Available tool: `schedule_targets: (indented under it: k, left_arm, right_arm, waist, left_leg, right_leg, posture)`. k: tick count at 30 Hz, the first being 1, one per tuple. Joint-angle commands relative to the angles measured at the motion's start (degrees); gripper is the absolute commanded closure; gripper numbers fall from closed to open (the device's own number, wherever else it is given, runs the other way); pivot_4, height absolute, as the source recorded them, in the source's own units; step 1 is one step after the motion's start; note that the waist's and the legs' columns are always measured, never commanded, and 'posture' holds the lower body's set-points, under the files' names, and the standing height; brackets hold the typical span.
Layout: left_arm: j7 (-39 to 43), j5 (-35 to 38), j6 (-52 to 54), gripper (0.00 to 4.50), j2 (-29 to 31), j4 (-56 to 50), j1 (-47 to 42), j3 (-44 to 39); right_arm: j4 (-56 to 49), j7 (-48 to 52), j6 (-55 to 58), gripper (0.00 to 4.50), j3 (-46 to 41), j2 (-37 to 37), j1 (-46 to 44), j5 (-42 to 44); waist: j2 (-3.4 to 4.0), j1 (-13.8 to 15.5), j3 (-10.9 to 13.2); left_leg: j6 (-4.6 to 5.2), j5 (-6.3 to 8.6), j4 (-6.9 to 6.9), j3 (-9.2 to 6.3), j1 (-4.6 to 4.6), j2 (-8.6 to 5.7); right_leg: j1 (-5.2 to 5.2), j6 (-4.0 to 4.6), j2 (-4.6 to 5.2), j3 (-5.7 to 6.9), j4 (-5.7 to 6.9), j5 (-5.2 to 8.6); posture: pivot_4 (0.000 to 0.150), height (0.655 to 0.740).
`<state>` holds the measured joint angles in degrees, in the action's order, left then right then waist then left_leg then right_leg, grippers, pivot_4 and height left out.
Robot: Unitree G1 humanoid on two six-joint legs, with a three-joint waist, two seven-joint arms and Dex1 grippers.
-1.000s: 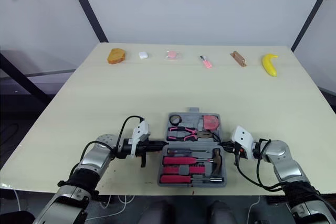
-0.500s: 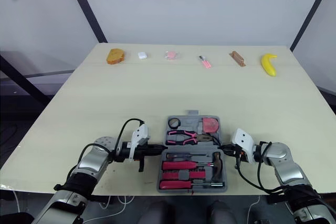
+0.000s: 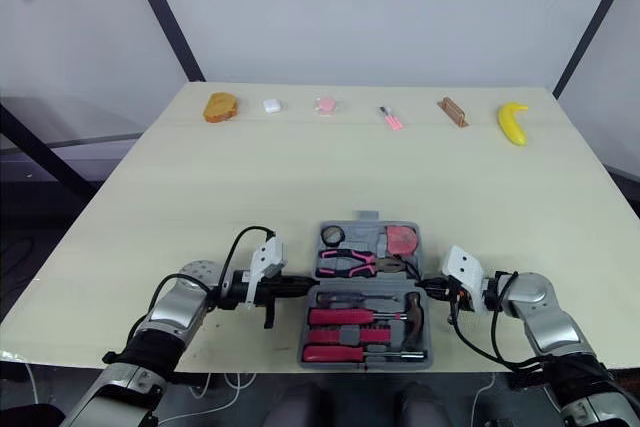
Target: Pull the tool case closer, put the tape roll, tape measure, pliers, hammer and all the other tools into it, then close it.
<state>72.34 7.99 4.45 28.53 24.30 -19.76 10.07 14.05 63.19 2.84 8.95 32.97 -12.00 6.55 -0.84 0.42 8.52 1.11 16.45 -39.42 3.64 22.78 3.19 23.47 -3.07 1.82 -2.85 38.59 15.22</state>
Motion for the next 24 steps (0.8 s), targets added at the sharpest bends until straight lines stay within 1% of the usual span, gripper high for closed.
schedule_targets:
  k: [1,7,13,21,23,24]
  left_arm:
    - [0.8,-0.6,-0.2,4.50,-0.7,-1.5,1.2,2.4]
    - [1.0,-0.5,-0.3,4.50,-0.4,-1.6,1.6,2.3]
    - [-0.4,-0.3,-1.3,4.50,0.6,-0.7,1.6,0.4]
    - [0.8,0.9,-6.1,4.50,6.7,-0.3,1.9,-3.1]
    - [1.1,1.7,-6.3,4.50,7.3,-1.6,2.1,-3.6]
    - [1.6,2.6,-5.8,4.50,7.8,-3.9,2.8,-3.9]
  right_arm:
    - [-2.5,0.6,-0.5,4.37,1.0,-0.4,0.3,0.4]
    - [-2.2,0.3,-0.6,4.37,1.0,-0.3,-0.2,0.1]
    - [-2.2,0.4,-0.6,4.37,-0.5,1.1,0.2,0.6]
    - [0.3,5.3,1.6,4.37,-5.9,7.4,-0.2,5.9]
    - [1.5,5.6,3.2,4.37,-7.2,7.6,-1.5,7.5]
    - [2.1,5.6,5.2,4.37,-8.2,7.3,-2.7,8.9]
  waist:
    - [0.00,0.0,0.0]
    - [0.00,0.0,0.0]
    - [0.00,0.0,0.0]
    - [0.00,-0.5,0.0]
    - [0.00,-0.6,0.0]
    - [0.00,-0.9,0.0]
  left_leg:
    - [0.00,0.00,0.00,0.00,0.00,0.00]
    - [0.00,0.00,0.00,0.00,-0.01,0.00]
    - [0.00,0.00,0.00,0.00,-0.01,0.00]
    - [0.00,0.00,0.01,0.00,-0.02,0.01]
    - [0.00,0.00,0.01,-0.01,-0.02,0.01]
    - [0.00,0.00,0.01,-0.01,-0.02,0.01]
  right_leg:
    - [0.00,0.00,0.00,0.00,0.00,0.00]
    - [0.00,0.00,0.00,0.00,0.00,0.00]
    - [0.00,0.00,0.00,0.00,0.00,0.00]
    - [0.00,0.00,0.00,-0.01,0.02,0.00]
    - [0.00,0.00,0.00,0.00,0.03,0.00]
    - [0.00,0.00,0.00,0.00,0.03,0.00]
  posture:
    - [0.150,0.7400]
    - [0.150,0.7400]
    - [0.150,0.7400]
    - [0.150,0.7400]
    - [0.150,0.7400]
    - [0.150,0.7400]
